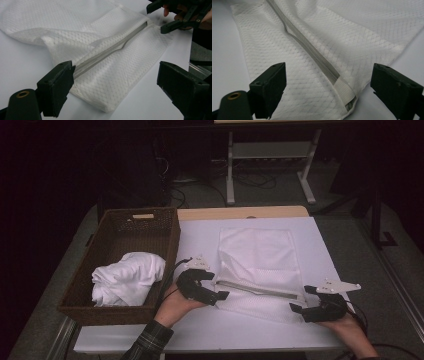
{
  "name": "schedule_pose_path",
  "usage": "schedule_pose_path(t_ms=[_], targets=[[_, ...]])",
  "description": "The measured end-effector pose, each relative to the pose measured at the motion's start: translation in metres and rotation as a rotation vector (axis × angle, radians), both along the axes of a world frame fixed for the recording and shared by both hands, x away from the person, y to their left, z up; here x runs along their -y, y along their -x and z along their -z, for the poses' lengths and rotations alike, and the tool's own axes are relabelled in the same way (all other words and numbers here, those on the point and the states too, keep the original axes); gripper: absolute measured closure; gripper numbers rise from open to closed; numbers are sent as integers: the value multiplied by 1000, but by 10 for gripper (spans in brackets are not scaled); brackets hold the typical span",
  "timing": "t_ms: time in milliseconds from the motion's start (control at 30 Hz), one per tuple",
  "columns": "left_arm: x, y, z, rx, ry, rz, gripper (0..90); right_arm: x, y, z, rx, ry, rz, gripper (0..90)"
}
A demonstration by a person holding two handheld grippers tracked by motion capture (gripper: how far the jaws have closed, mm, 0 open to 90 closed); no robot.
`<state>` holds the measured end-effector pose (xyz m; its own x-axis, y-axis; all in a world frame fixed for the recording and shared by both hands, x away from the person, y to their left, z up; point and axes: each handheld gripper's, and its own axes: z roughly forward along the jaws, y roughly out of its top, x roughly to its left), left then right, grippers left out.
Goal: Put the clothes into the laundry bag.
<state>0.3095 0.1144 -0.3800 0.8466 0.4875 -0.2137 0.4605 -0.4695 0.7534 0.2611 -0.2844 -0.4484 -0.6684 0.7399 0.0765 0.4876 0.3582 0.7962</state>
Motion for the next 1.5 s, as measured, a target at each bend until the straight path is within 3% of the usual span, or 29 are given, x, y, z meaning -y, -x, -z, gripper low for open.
schedule_pose_path(t_ms=[533,967,1200,1500], targets=[[-9,-4,-24,8,49,28,134,2,1,0,-1,-7,16,124],[-16,-8,-38,21,46,52,122,3,0,0,4,-14,16,116],[-25,-11,-49,41,67,57,119,3,0,0,8,-11,21,80],[-40,-15,-55,52,58,48,119,2,-1,1,3,-5,16,9]])
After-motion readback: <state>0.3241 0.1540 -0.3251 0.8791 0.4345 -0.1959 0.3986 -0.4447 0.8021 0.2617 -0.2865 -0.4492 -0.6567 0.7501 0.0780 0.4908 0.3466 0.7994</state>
